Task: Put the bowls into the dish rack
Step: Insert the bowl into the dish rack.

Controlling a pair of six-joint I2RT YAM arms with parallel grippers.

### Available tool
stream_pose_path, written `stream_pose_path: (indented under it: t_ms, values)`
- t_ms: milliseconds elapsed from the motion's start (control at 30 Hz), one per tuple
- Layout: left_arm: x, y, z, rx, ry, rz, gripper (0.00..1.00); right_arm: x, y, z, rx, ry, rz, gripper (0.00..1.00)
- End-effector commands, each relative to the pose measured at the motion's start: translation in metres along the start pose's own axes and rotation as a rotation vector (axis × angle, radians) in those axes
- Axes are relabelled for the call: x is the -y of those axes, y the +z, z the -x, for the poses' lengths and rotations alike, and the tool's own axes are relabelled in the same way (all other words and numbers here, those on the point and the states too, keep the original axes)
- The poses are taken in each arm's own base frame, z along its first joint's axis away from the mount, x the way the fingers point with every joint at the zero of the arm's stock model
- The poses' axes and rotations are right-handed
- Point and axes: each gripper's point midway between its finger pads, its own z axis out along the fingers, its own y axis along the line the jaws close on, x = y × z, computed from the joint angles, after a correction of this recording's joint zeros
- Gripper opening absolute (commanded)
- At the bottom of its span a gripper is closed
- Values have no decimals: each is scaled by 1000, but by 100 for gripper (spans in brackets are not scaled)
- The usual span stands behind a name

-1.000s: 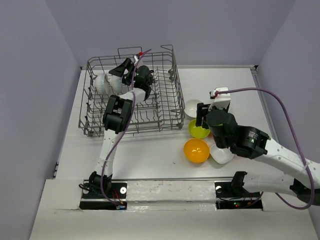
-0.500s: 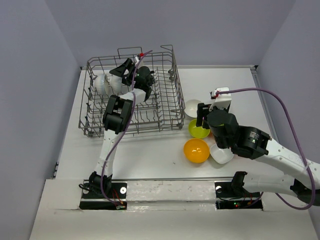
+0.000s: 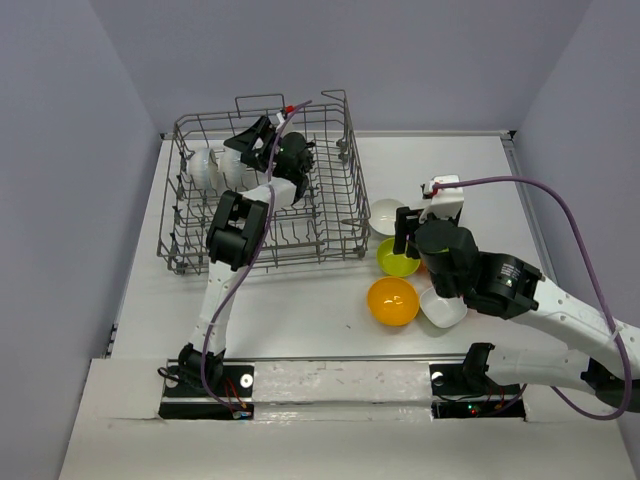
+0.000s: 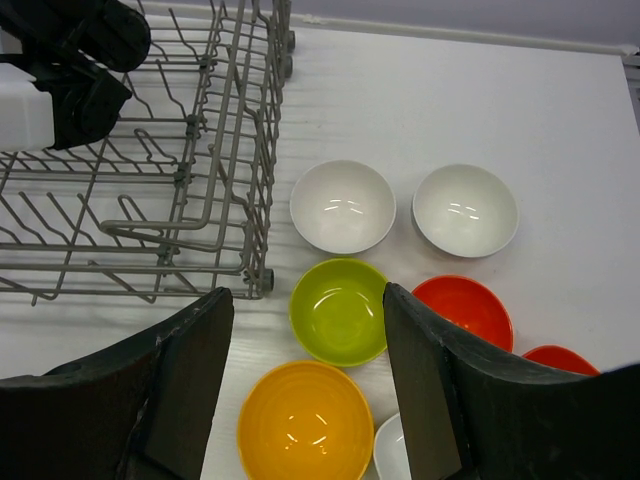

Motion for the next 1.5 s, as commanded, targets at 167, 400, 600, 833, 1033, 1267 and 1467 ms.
stream_pose_path:
  t_ms: [167, 400, 600, 833, 1033, 1267, 1467]
  values:
    - [-50, -15, 6, -5, -105, -4, 99, 4, -5, 9, 23, 46, 5, 67]
    - [-58, -19, 7, 7, -115, -7, 99, 3, -4, 8, 20, 47, 8, 67]
    - [-61, -21, 5, 9, -112, -9, 99, 3, -5, 8, 20, 48, 9, 67]
    - [-61, -21, 5, 9, -102, -10, 99, 3, -5, 9, 21, 51, 9, 67]
    - [-55, -21, 5, 11, -96, -10, 99, 3, -5, 9, 17, 44, 9, 67]
    - [-54, -20, 9, 15, -129, -13, 99, 3, -5, 10, 17, 44, 7, 67]
    - [-56, -20, 15, 34, -134, -22, 99, 1, -4, 10, 16, 42, 8, 67]
